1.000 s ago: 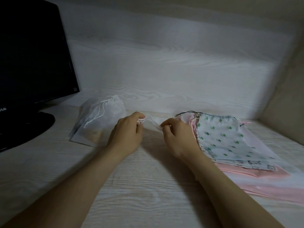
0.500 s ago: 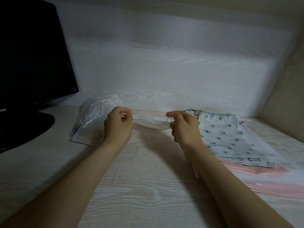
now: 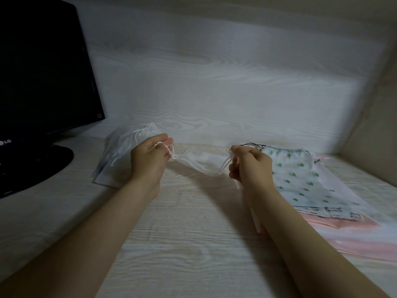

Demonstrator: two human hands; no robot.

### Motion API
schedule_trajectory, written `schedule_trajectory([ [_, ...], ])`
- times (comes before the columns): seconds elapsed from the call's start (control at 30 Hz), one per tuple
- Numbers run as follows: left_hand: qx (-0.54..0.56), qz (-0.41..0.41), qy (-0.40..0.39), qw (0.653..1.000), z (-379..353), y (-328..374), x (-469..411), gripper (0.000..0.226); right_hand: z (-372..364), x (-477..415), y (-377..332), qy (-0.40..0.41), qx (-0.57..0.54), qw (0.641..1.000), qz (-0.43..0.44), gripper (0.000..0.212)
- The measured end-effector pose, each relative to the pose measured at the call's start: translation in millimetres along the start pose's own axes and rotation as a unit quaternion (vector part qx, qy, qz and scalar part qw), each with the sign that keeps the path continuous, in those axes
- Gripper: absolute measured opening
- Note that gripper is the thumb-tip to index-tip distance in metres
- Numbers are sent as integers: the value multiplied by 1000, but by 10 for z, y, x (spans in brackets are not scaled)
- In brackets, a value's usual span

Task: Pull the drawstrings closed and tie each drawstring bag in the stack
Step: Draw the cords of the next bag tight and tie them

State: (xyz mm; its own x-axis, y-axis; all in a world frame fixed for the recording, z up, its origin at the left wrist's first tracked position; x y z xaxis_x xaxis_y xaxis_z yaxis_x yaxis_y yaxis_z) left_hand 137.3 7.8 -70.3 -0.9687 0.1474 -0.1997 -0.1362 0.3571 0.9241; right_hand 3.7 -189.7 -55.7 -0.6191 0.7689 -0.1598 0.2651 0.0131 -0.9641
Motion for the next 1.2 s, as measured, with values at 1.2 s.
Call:
schedule_trajectory([
  [1.2, -160, -79, -19, 984, 10, 226, -36, 29, -6, 62, -199, -55, 349, 898, 261, 33],
])
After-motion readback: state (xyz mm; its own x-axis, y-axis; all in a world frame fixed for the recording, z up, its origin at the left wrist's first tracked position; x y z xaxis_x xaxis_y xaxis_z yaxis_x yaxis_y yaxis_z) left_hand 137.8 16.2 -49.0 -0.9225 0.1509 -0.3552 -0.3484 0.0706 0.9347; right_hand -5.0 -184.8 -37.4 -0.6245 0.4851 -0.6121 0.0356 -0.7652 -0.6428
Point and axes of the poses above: each hand's wrist, its own x-axis away from the middle knuckle, its own z-axis out of the back of the hand, y = z × x, the point moved 4 cm from there along -x, towards the middle knuckle
